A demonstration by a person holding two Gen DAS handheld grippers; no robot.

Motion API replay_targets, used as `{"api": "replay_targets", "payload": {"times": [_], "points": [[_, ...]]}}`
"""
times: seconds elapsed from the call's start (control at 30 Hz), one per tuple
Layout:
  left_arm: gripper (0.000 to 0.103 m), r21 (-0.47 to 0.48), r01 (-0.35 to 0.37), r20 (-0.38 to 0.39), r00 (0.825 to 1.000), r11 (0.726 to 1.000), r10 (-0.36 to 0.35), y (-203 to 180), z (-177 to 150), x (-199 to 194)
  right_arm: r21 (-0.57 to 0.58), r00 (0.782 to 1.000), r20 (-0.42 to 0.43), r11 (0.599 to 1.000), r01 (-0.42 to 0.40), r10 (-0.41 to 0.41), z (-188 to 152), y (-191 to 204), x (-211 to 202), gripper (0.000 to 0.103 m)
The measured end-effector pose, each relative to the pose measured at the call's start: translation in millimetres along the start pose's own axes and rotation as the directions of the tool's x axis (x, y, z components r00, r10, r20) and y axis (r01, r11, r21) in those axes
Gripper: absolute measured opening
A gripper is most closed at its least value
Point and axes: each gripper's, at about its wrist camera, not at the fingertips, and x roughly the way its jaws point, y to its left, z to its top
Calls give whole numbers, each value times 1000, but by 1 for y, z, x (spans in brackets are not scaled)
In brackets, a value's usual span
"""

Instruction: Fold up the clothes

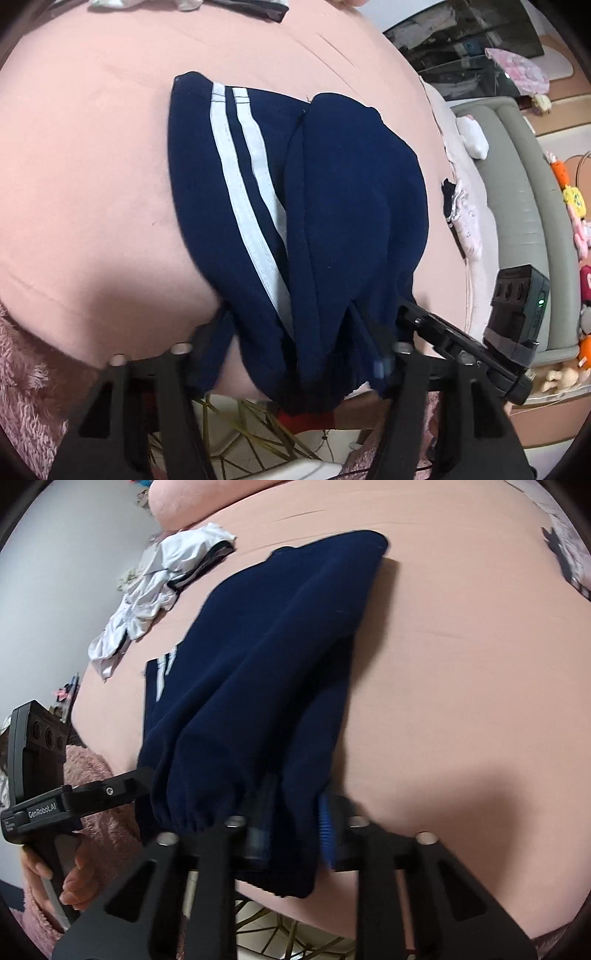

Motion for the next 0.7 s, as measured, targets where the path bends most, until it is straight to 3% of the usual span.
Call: {"api": "replay_targets", "payload": {"times": [0.13,0.3,0.43,0.47,0.53,0.57,0.6,0.63,0.7], "points": [[30,108,-107,-1,994,988,107,-26,-4,4,48,999,25,998,-44,43,-3,-2,-14,9],[28,246,-49,-80,994,968,71,-70,-15,24,103,998,70,995,-2,-5,-30,-22,-47,8],[28,254,-27,-117,991,967,58,-64,-32,19,197,997,72,980,-12,-2,-67,-39,-58,8],[30,247,-21,-137,989,969,56,-59,-35,18,217,998,67,976,-23,9,-75,-42,-59,9],[37,169,46,-160,987,985,-19,-39,-34,7,255,998,55,967,-28,14,-85,-46,-59,11],[50,131,85,-140,988,988,-67,-35,-32,-1,279,997,69,960,-37,19,-87,-49,-62,12],[61,119,77,-110,992,990,-64,-30,-25,-8,314,992,124,947,-63,25,-84,-54,-71,12],[62,107,68,-80,995,992,-60,-24,-17,-15,334,986,165,939,-78,23,-78,-58,-77,13],[62,101,32,-32,999,994,-29,-18,0,-24,315,982,189,947,-58,-3,-54,-65,-77,25]]}}
